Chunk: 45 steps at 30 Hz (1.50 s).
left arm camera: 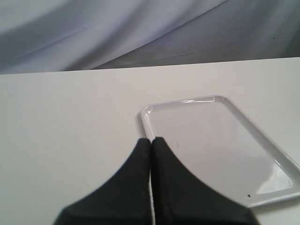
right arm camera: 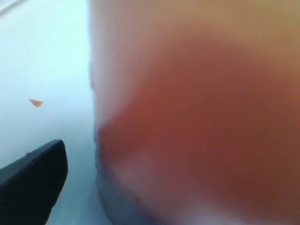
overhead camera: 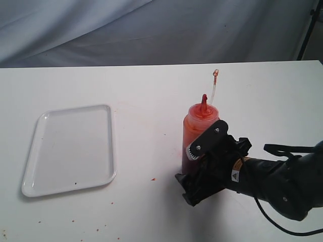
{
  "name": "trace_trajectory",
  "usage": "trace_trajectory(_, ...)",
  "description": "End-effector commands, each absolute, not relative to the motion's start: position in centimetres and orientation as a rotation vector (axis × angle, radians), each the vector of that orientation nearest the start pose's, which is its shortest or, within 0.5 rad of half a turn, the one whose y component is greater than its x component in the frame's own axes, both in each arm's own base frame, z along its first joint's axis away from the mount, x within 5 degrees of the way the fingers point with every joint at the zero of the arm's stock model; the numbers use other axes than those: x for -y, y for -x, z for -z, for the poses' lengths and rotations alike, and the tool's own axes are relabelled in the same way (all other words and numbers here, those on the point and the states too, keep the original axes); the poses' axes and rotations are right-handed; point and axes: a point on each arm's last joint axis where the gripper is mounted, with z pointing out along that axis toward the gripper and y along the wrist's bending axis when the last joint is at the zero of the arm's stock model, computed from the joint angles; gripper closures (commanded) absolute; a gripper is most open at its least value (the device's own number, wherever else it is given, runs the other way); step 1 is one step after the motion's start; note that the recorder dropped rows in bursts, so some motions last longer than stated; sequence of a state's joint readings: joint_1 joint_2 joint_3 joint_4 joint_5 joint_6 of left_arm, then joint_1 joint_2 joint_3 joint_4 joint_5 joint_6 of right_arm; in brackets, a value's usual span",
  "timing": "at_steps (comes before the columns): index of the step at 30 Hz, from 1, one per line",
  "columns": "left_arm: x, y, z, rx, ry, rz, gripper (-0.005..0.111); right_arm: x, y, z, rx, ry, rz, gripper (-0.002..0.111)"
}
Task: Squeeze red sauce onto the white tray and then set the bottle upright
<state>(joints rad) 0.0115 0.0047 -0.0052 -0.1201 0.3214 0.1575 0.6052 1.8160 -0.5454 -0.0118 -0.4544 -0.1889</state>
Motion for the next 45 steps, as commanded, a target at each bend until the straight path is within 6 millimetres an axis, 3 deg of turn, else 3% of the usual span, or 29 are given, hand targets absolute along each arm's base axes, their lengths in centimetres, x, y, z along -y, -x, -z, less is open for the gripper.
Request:
trace_trajectory(1, 0.3, -5.4, -18.5, -1.791, -0.057, -0.011, 0.107, -16.5, -23.6, -9.2, -2.164, 0.953, -0.193, 0.026)
trace_trajectory(7, 0.3, -5.4, -18.5, -1.791, -0.057, -0.011, 0.107, -16.4, -23.6, -9.1, -2.165, 0.958, -0.19, 0.049)
trace_trajectory(13, 0.3, -5.4, -18.5, -1.791, -0.057, -0.011, 0.107, -16.4, -23.6, -9.1, -2.165, 0.958, -0.19, 0.064)
trace_trajectory(24, 0.3, -5.4, -18.5, -1.791, -0.057, -0.011, 0.107, -16.2, -23.2, -9.7, -2.194, 1.005, -0.169, 0.064)
trace_trajectory(34, 0.3, -5.4, -18.5, -1.791, -0.057, -0.011, 0.107, -14.2, -20.3, -11.7, -2.146, 1.04, -0.153, 0.064)
trace_trajectory(45, 0.3, -5.4, -18.5, -1.791, -0.057, -0.011, 0.107, -13.6, -19.4, -11.1, -2.16, 1.084, -0.144, 0.064)
